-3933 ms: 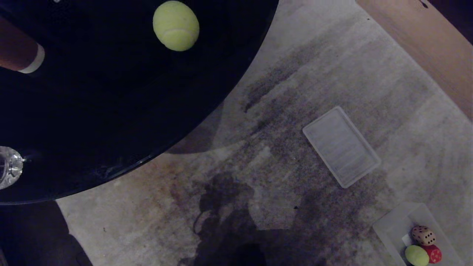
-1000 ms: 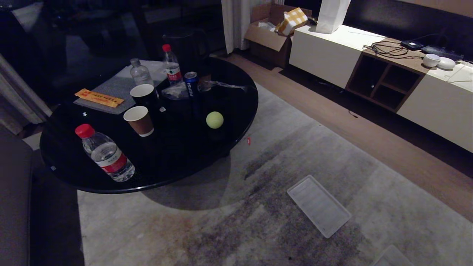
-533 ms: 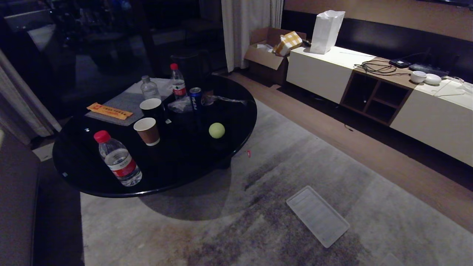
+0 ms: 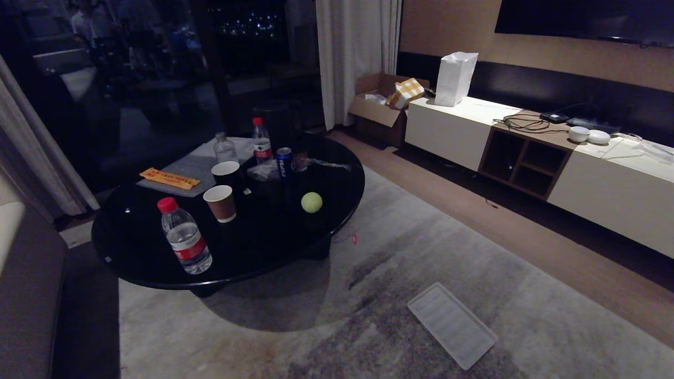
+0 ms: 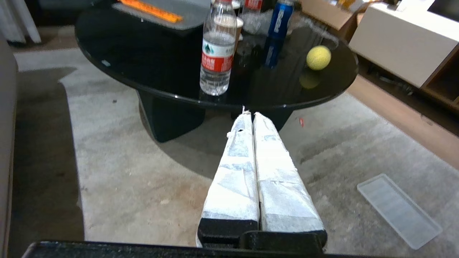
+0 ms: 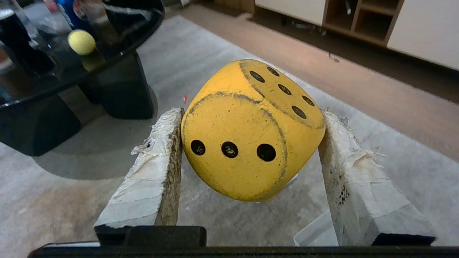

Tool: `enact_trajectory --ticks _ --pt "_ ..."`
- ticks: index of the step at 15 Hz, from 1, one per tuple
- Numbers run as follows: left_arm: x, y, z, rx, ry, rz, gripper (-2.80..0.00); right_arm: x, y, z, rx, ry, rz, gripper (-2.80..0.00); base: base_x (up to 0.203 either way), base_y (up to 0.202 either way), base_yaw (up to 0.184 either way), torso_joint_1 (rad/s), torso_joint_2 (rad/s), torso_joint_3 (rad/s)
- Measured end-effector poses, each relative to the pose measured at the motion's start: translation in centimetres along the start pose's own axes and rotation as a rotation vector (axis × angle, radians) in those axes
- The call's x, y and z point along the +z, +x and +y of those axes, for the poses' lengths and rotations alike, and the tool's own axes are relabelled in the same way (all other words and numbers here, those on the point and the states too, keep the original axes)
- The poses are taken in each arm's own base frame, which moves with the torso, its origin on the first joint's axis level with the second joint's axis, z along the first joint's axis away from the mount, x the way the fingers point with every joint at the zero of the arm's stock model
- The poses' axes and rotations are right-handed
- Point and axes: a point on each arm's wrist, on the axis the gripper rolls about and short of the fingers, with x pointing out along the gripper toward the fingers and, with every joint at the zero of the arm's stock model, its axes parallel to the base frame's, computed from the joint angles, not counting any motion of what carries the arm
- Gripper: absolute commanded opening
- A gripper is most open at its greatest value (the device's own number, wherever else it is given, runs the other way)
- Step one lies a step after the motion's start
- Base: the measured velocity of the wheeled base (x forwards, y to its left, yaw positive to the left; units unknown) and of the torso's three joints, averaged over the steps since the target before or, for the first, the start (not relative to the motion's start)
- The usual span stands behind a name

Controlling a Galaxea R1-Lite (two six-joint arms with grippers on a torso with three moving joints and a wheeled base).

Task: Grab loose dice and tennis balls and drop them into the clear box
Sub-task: Put the toys in the box

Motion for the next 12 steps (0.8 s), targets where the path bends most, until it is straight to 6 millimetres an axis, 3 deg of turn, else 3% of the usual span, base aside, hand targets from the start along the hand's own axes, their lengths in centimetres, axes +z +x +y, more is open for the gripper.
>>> enact_trajectory --ticks 5,12 --pt "0.00 0.00 0.00 0.000 0.000 0.000 -2.80 0.00 0.00 0.00 0.000 0.000 0.001 -2.80 0.000 0.000 0.000 0.003 0.00 0.189" --pt "0.00 0.00 0.00 0.000 0.000 0.000 -2.80 0.00 0.00 0.00 0.000 0.000 0.000 -2.80 0.000 0.000 0.000 0.002 0.00 0.024"
